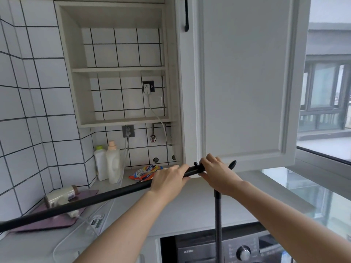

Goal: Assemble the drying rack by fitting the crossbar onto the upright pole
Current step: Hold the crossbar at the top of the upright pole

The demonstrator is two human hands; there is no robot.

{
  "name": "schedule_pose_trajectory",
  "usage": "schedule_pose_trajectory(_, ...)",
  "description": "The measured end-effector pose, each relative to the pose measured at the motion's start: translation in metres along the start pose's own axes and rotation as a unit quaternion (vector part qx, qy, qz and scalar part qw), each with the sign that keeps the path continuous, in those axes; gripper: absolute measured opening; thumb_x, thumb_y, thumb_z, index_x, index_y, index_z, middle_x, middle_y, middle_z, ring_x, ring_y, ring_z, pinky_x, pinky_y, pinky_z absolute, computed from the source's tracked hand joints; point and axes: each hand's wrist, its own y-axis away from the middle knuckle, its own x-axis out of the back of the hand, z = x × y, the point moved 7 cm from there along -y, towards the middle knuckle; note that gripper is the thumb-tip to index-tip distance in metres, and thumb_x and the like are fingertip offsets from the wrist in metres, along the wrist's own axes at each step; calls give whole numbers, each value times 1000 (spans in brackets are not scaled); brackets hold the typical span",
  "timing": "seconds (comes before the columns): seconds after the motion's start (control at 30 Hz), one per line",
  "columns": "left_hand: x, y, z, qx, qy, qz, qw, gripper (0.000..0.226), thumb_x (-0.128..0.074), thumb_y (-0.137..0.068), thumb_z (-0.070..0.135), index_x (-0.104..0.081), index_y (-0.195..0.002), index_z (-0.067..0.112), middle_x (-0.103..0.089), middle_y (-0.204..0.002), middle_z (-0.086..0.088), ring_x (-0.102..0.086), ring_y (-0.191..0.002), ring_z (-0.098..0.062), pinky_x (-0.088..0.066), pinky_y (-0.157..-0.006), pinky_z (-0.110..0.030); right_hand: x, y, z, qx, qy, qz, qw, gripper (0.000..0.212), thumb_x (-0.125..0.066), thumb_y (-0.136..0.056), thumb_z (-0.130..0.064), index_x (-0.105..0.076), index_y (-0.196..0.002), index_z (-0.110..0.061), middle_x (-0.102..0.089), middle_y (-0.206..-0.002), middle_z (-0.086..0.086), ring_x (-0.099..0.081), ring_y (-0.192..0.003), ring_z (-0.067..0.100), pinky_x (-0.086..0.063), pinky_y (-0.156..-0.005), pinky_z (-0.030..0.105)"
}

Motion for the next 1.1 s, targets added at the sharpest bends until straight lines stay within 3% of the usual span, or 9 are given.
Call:
schedule_pose_trajectory(0.13,12,12,3,-58,-29,34,997,26,-49,-92,44,-53,-112,27,-67,-77,1,-66,-61,-27,-40,-47,-29,2,11,-6,15,-39,0,999,24,-49,-98,-25,-47,-111,-5,-55,-106,14,-56,-93,36,-46,-81,45)
schedule_pose_trajectory(0.3,35,32,10,-100,-40,94,990,24,-63,-85,41,-62,-102,26,-62,-56,4,-59,-40,-20,-41,-36,-23,16,37,-21,34,-82,23,996,21,-52,-97,-27,-46,-101,-7,-55,-93,11,-48,-70,26,-43,-64,37)
schedule_pose_trajectory(0.63,100,90,26,-174,-37,136,975,27,-62,-86,41,-64,-101,18,-60,-53,2,-56,-37,-22,-43,-32,-25,58,108,-77,16,-108,49,993,18,-58,-93,-28,-45,-94,-15,-50,-82,-1,-51,-66,24,-45,-63,36)
schedule_pose_trajectory(0.77,133,124,34,-188,-34,143,971,33,-55,-90,43,-62,-108,17,-63,-58,-1,-59,-40,-25,-50,-35,-30,78,144,-109,-13,-94,74,993,19,-62,-91,-24,-46,-91,-14,-54,-83,4,-52,-67,25,-48,-64,39)
schedule_pose_trajectory(0.87,165,150,39,-198,-42,156,967,35,-57,-89,43,-63,-108,14,-64,-58,-2,-60,-39,-26,-50,-35,-31,96,169,-138,-40,-71,108,991,23,-65,-89,-27,-46,-87,-13,-52,-78,2,-49,-64,23,-40,-58,33)
schedule_pose_trajectory(0.93,181,165,44,-207,-45,173,962,37,-52,-91,42,-62,-112,13,-64,-59,-4,-61,-41,-27,-51,-37,-31,107,186,-154,-54,-54,126,989,28,-66,-88,-30,-44,-83,-15,-50,-75,1,-47,-61,23,-34,-56,30)
schedule_pose_trajectory(1.1,223,210,54,-228,-19,174,958,49,-28,-96,48,-55,-121,15,-65,-67,-5,-64,-50,-29,-54,-45,-34,136,237,-200,-78,-10,140,987,30,-64,-89,-34,-46,-85,-11,-53,-77,5,-50,-62,26,-40,-58,34)
